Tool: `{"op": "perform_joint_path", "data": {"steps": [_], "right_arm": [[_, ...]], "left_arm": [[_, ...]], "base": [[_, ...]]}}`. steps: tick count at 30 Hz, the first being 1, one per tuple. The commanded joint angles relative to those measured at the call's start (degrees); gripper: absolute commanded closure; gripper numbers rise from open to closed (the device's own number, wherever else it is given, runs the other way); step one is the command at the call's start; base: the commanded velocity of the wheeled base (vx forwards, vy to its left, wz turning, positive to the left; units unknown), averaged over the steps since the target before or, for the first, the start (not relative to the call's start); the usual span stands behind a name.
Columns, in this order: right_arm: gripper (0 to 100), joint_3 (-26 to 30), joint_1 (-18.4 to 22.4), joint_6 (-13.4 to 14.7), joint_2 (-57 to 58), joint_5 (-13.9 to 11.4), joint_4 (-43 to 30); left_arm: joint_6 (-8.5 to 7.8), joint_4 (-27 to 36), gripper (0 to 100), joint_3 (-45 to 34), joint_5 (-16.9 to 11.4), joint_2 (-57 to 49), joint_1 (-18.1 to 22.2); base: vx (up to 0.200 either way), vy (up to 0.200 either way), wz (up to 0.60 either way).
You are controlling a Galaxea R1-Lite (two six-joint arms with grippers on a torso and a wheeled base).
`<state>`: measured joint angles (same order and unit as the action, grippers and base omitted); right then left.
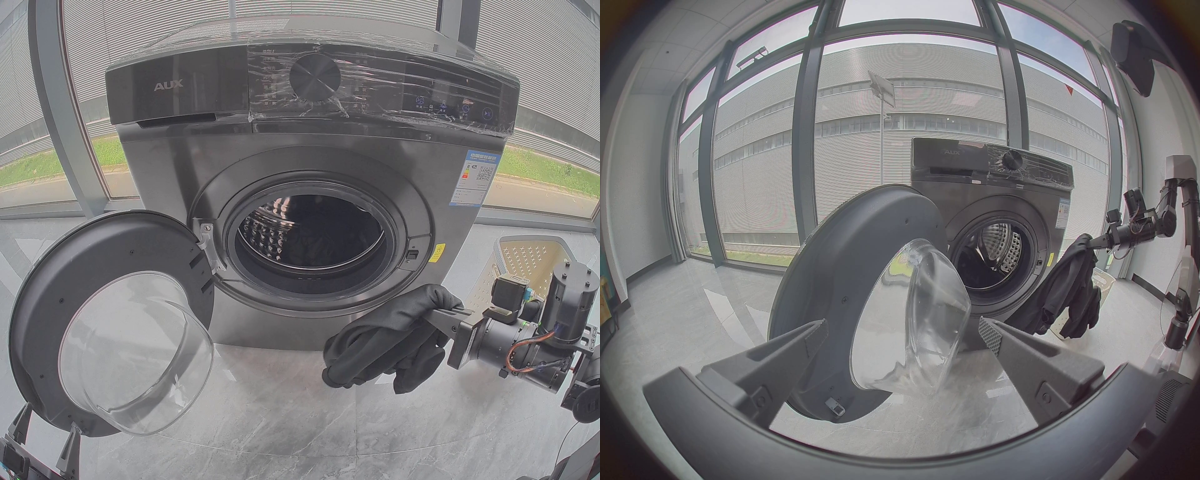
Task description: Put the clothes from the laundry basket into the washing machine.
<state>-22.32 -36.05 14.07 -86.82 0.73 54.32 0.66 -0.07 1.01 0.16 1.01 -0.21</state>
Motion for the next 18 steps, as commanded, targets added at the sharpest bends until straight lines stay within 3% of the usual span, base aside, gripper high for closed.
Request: {"op": "perform_joint_path", "data": {"steps": [1,2,8,10,13,14,15,18], "right_arm": [[100,-0.7,-6.1,-2.5,-1.2,11.6,0.2],[100,-1.1,-7.3,-2.3,-2.0,12.6,0.2],[100,-1.9,-9.1,-2.7,-6.1,12.2,3.6],[100,-2.2,-9.1,-3.0,-6.4,12.1,5.7],[100,-4.1,-10.3,-3.0,-7.6,12.2,6.3],[100,-5.4,-11.0,-2.9,-8.1,12.2,6.3],[100,-5.7,-11.1,-2.9,-8.3,12.2,6.2],[100,-8.4,-12.5,-2.6,-10.8,12.5,6.4]], "left_arm": [[-0.31,0.0,0,-1.0,0.1,-1.0,0.2],[-0.22,0.0,0,-1.0,0.1,-1.0,0.1],[-1.63,-0.2,0,-1.0,-0.2,-1.0,0.1],[-0.75,-1.9,0,0.8,-0.9,-1.0,0.2],[0.22,-2.5,0,11.5,-7.5,2.2,-0.5],[0.22,-1.2,0,12.2,-11.8,5.9,-0.6],[0.13,-1.2,0,12.2,-12.3,6.3,-0.6],[-0.66,-0.6,0,12.0,-22.5,17.3,-0.1]], "base": [[0.0,0.0,0.0],[0.0,0.0,0.0],[0.0,0.0,0.0],[0.0,0.0,0.0],[0.0,0.0,0.0],[0.0,0.0,0.0],[0.0,0.0,0.0],[0.0,0.0,0.0]]}}
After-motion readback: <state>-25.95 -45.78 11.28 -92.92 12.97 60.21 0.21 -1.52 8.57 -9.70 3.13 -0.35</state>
